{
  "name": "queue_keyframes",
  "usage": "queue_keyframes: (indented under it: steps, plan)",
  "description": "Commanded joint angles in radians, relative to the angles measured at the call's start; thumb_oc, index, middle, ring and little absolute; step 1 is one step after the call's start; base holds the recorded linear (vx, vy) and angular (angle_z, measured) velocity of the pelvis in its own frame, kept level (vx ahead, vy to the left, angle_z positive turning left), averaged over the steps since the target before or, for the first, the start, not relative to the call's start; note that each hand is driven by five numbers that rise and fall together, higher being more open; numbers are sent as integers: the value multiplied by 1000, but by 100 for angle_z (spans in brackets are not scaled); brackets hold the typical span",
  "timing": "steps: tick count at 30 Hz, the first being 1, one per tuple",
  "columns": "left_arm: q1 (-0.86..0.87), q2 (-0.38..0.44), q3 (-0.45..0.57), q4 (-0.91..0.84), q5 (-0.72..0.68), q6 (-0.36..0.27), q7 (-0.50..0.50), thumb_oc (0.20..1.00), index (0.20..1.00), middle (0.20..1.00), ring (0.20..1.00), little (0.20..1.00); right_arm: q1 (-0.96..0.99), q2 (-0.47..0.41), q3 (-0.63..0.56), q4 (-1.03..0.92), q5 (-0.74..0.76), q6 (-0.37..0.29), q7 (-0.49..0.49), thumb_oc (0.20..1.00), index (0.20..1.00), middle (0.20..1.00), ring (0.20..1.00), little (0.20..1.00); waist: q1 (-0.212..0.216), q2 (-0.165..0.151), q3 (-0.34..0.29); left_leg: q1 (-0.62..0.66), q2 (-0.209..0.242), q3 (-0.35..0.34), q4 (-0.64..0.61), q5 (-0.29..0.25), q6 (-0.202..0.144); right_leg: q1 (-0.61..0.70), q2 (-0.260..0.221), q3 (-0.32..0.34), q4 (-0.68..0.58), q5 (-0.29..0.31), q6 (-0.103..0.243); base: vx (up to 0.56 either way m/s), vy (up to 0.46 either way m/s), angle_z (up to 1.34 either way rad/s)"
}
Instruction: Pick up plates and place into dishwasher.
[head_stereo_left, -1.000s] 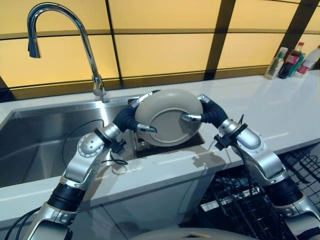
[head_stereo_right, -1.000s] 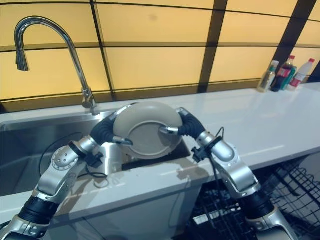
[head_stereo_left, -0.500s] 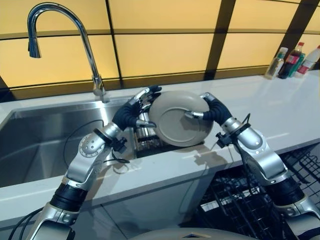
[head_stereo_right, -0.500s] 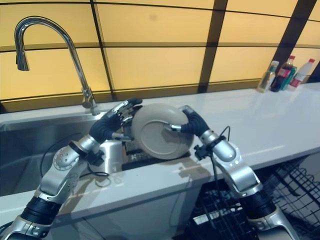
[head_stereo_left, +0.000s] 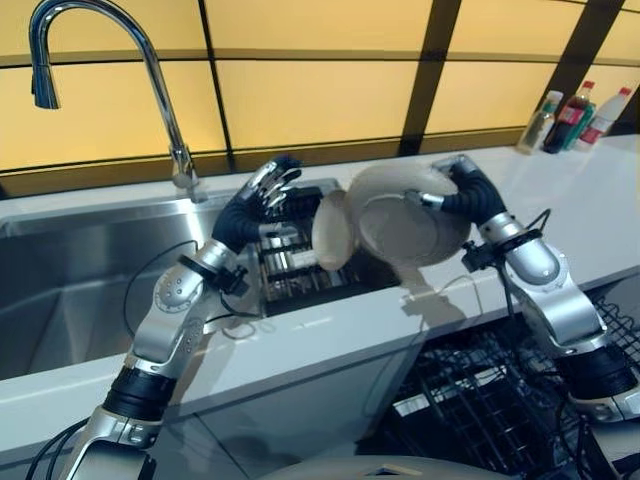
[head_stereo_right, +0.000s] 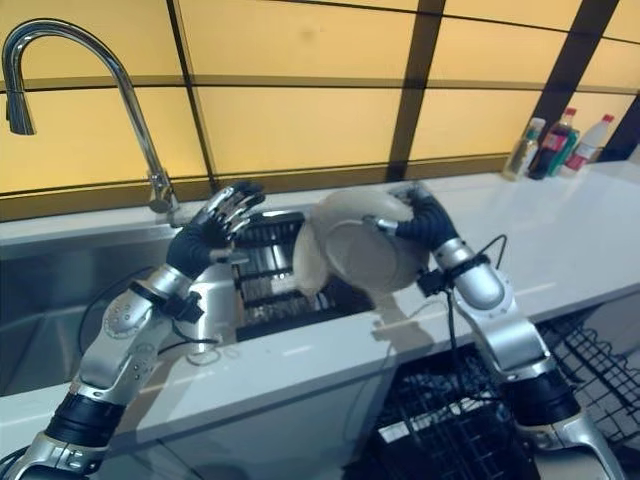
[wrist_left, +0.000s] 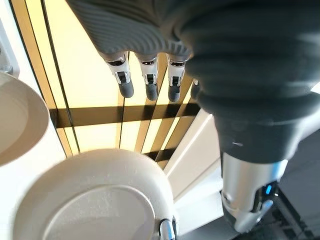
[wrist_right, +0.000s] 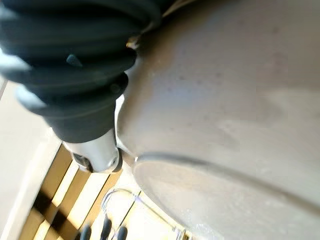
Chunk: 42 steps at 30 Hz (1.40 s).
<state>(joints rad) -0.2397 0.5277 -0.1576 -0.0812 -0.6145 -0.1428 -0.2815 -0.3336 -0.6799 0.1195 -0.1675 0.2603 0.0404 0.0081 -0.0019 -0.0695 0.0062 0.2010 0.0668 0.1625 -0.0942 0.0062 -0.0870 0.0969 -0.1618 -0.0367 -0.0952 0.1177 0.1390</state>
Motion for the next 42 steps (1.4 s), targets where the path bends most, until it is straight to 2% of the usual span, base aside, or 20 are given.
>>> queue_keyframes:
  steps: [1,7,12,22,28,37,42]
  plan:
    - [-56,-9,54,51,-56,-45,26,1000,1000,1000,1000,1000,-131,-61,-106,24,-31,-82,-84,200,200,200,200,200,-7,27,-3,-17,-108,-14,28,-125,123,15,84,-48,8,-98,-31,-12,-35,0]
    - [-29,12,105,66,-82,-30,28,1000,1000,1000,1000,1000,-61,-117,-203,53,-62,-93,-170,200,200,200,200,200,-32,28,-2,-11,-105,3,13,-122,125,3,89,-25,8,-91,-28,-13,-43,-9]
    - [-12,31,148,72,-92,-16,29,1000,1000,1000,1000,1000,12,-135,-276,77,-70,-92,-200,200,200,200,200,200,-54,31,0,-11,-104,22,9,-124,126,-8,93,-9,8,-85,-26,-9,-49,-10]
    - [69,15,240,87,-70,1,40,1000,1000,1000,1000,1000,235,-66,-385,120,-119,-65,-192,200,200,200,200,200,-92,42,19,-8,-104,62,8,-133,140,-37,95,32,8,-68,-20,14,-61,-17]
    - [104,13,281,101,-62,-5,46,1000,1000,1000,1000,1000,273,-41,-396,164,-103,-31,-184,200,200,200,200,200,-100,46,51,-14,-107,72,25,-143,149,-61,89,45,26,-61,-14,24,-66,-14]
    - [114,22,285,94,-43,9,67,1000,1000,1000,1000,1000,276,-11,-356,223,-92,-41,-185,200,200,200,200,200,-97,52,115,-61,-101,77,71,-144,152,-109,81,50,75,-65,-8,-7,-67,-3]
    - [84,42,267,89,-55,-21,100,1000,1000,1000,1000,1000,239,-20,-321,245,-75,-50,-235,200,200,200,200,200,-94,63,174,-139,-96,76,102,-136,149,-154,80,52,87,-67,-8,-125,-60,-8]
